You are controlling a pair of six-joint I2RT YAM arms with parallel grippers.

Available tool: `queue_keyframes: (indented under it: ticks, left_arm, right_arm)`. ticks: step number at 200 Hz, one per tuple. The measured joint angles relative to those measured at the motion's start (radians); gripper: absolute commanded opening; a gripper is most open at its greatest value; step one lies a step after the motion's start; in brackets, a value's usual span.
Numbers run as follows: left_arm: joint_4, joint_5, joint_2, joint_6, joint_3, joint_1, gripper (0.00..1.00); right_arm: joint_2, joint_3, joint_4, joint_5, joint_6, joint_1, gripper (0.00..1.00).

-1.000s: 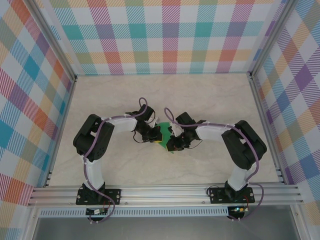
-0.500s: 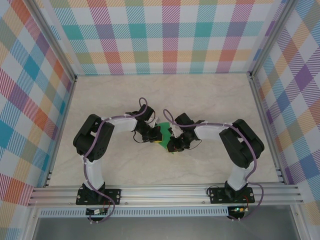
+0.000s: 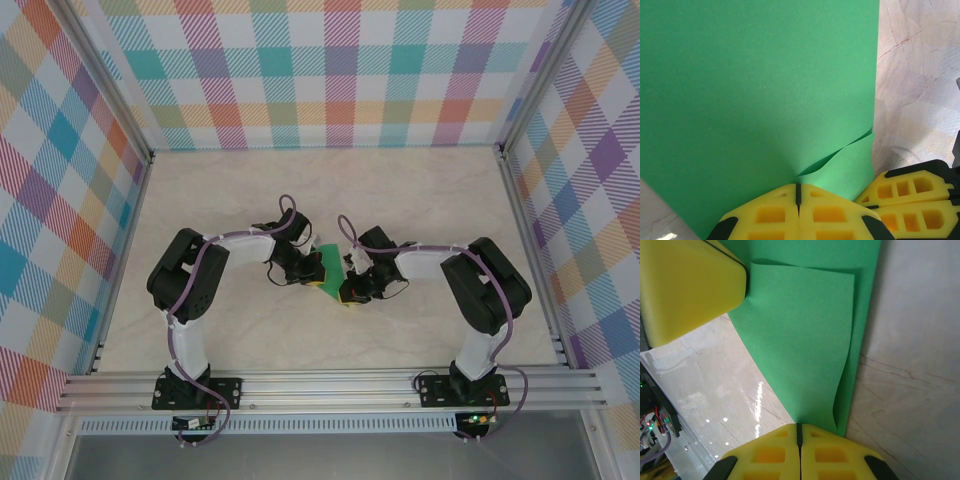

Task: Fold a paper plane with a square sheet of paper (fold left side to right side)
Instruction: Third fold the triangle at the center of the table.

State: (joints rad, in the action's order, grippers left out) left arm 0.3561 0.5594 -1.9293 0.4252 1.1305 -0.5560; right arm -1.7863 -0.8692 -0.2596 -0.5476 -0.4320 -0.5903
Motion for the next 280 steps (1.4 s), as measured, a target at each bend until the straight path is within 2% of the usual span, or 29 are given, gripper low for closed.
queue_keyframes:
  ticks: [62,103,153,224,280]
  left_arm:
    - [0.010,-0.027,0.061,0.001,-0.001,-0.014,0.02]
    - [-0.005,-0.029,0.145,0.006,-0.008,-0.072,0.02]
    - [-0.021,-0.029,0.098,0.017,-0.029,-0.123,0.01]
    - [-0.026,-0.038,0.034,0.018,-0.028,-0.124,0.01]
    - [0.017,-0.084,0.024,-0.041,0.000,-0.125,0.00]
  right_arm:
    - [-0.013,0.002,0.005,-0.031,-0.010,0.005,0.00]
    - [-0.015,0.002,0.005,-0.037,-0.010,0.007,0.00]
    - [-0.017,-0.001,0.003,-0.037,-0.010,0.007,0.00]
    - [-0.019,-0.006,-0.007,-0.037,-0.009,0.007,0.00]
    - [-0.019,-0.010,-0.015,-0.033,-0.009,0.007,0.00]
